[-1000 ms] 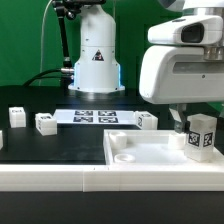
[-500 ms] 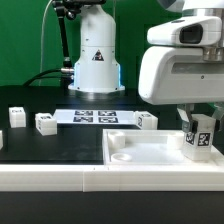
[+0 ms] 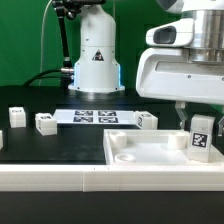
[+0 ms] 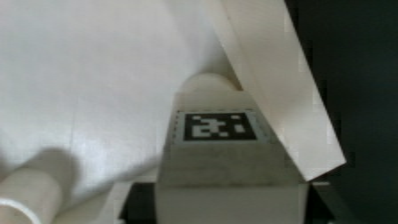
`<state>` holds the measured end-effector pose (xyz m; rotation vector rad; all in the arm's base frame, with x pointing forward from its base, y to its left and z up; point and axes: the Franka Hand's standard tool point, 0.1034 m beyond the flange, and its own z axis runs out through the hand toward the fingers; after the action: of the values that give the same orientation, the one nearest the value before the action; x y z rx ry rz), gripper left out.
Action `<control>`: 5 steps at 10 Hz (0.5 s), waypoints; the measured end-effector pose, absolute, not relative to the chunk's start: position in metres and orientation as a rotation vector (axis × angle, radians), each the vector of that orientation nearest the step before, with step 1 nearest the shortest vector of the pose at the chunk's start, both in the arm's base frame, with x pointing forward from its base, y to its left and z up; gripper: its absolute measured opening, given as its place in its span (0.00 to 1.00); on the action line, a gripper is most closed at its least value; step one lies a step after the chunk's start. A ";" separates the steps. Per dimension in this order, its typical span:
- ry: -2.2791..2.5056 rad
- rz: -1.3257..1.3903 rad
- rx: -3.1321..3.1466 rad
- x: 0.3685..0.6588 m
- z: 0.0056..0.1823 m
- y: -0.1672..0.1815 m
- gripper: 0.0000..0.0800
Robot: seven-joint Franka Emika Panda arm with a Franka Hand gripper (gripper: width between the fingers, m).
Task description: Assemble one leg
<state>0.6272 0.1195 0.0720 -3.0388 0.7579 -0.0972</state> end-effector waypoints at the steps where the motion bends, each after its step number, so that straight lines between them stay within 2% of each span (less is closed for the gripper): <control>1: 1.019 -0.103 -2.959 0.627 0.072 0.119 0.36; 5: 1.457 -0.068 -2.743 0.627 0.072 0.115 0.36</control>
Offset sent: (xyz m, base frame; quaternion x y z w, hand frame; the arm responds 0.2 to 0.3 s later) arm 0.0020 -0.0138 0.0015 -0.0014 -0.0365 0.1663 0.9854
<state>0.6266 0.1154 0.0716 -2.7430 1.4567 -0.0684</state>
